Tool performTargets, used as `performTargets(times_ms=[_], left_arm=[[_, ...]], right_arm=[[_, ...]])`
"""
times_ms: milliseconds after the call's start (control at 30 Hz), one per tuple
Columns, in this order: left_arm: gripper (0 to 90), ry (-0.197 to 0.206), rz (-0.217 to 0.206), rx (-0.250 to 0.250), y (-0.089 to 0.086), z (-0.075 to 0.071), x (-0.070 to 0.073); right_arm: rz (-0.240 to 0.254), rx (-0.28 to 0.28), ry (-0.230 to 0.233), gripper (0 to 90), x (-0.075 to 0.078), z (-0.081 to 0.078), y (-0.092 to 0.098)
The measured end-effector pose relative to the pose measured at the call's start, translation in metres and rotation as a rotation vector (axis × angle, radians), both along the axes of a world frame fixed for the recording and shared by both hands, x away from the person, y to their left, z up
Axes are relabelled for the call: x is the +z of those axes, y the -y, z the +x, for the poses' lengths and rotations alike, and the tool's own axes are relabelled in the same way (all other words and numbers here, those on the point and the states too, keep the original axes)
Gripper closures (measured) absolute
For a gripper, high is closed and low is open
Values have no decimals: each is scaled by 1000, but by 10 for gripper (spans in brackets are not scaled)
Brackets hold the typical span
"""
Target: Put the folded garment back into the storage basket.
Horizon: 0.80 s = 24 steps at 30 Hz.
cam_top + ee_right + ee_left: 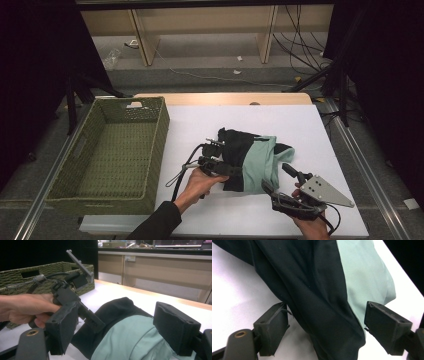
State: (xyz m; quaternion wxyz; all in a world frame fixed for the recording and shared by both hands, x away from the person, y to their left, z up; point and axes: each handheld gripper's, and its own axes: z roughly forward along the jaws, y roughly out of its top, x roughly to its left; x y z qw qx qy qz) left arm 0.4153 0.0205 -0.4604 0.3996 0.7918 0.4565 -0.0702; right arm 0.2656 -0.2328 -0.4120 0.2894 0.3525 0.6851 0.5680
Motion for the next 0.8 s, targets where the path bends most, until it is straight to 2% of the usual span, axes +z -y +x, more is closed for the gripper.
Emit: performTargets(times_ms=[233, 400, 800], left_arm=[[225, -29, -13, 0, 4, 6, -6], [260, -52, -2, -12, 8, 8, -10], [348, -83, -6, -21, 12, 10, -15]], right_arm=[[-1, 0, 0, 210, 0, 0, 0], [2, -2, -3, 211, 0, 0, 0], [-1, -1, 1, 212, 0, 0, 0]])
